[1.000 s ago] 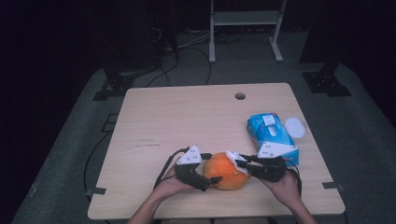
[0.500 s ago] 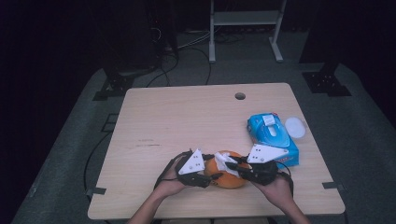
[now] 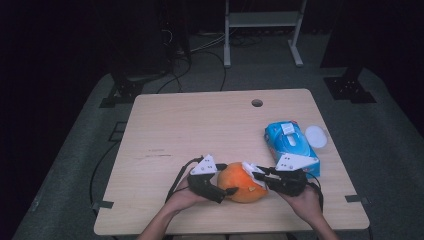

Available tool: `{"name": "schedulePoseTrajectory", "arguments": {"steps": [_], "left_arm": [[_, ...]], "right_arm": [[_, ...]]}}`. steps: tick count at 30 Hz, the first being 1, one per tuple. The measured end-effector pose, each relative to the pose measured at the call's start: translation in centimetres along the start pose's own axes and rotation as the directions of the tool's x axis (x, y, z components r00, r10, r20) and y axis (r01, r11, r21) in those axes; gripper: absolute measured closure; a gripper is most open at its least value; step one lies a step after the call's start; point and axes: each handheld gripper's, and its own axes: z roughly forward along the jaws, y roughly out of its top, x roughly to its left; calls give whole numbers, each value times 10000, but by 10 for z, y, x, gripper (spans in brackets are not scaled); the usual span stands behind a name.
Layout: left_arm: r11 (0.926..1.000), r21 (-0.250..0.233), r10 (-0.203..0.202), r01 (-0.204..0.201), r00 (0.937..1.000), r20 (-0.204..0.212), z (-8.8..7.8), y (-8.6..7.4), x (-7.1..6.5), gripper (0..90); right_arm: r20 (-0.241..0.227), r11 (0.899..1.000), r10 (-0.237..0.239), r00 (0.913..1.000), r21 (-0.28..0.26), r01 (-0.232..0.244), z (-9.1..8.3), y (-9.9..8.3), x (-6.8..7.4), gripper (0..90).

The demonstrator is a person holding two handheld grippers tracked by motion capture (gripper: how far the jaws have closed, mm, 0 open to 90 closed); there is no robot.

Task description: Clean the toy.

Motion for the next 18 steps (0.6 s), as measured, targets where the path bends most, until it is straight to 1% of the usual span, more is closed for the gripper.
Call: {"name": "schedulePoseTrajectory", "arguments": {"steps": [1, 2, 3, 5, 7, 8, 9, 10, 11, 12, 13, 14, 15, 16, 17, 18], "left_arm": [[9998, -45, 176, -177, 9997, -170, -1, -1, -1, 198], [9991, -116, 396, -399, 9988, -304, -2, -1, -2, 252], [9981, -136, 589, -596, 9973, -434, -3, -1, -2, 309], [9937, -319, 1052, -1079, 9915, -765, -5, 1, -4, 380], [9851, -351, 1628, -1682, 9789, -1234, -5, 4, -7, 394], [9813, -338, 1831, -1895, 9731, -1398, -5, 4, -8, 393], [9783, -293, 1988, -2052, 9687, -1485, -5, 4, -8, 390], [9795, -251, 1947, -2000, 9710, -1387, -6, 3, -6, 381], [9827, -230, 1794, -1838, 9754, -1278, -6, 2, -4, 363], [9906, -241, 1316, -1350, 9852, -1094, -5, -1, 0, 327], [9951, -254, 930, -956, 9917, -889, -5, -1, 2, 274], [9984, -249, 492, -509, 9967, -651, -4, -2, 4, 224], [9990, -217, 369, -382, 9976, -583, -4, -2, 5, 189], [9992, -197, 331, -343, 9978, -583, -4, -2, 5, 184], [9991, -180, 370, -382, 9974, -623, -4, -3, 5, 185], [9980, -235, 562, -580, 9958, -719, -5, -3, 4, 210]], "right_arm": [[16, 10000, -78, 10000, 19, 78, 2, 1, 3, 768], [75, 9998, -220, 9997, -8, 220, 4, 3, 5, 767], [128, 9997, -259, 9996, -50, 259, 5, 5, 7, 768], [71, 9995, -279, 9996, -158, 280, 7, 9, 7, 768], [-37, 9987, -318, 9995, -408, 316, 8, 14, 8, 768], [10, 9985, -381, 9993, -391, 381, 8, 16, 10, 768], [43, 9983, -442, 9990, -387, 443, 9, 17, 11, 768], [85, 9981, -487, 9988, -380, 490, 9, 17, 12, 767], [39, 9982, -474, 9989, -356, 475, 10, 17, 12, 768], [-27, 9986, -400, 9992, -342, 399, 11, 15, 11, 768], [-97, 9989, -296, 9995, -353, 293, 13, 14, 10, 768], [-148, 9992, -230, 9996, -344, 224, 14, 13, 10, 768], [-195, 9994, -171, 9997, -316, 165, 16, 13, 11, 768], [-198, 9993, -213, 9996, -313, 207, 17, 12, 12, 767], [-143, 9992, -284, 9995, -302, 280, 18, 12, 13, 767], [-137, 9991, -316, 9994, -285, 312, 19, 13, 14, 767]]}}
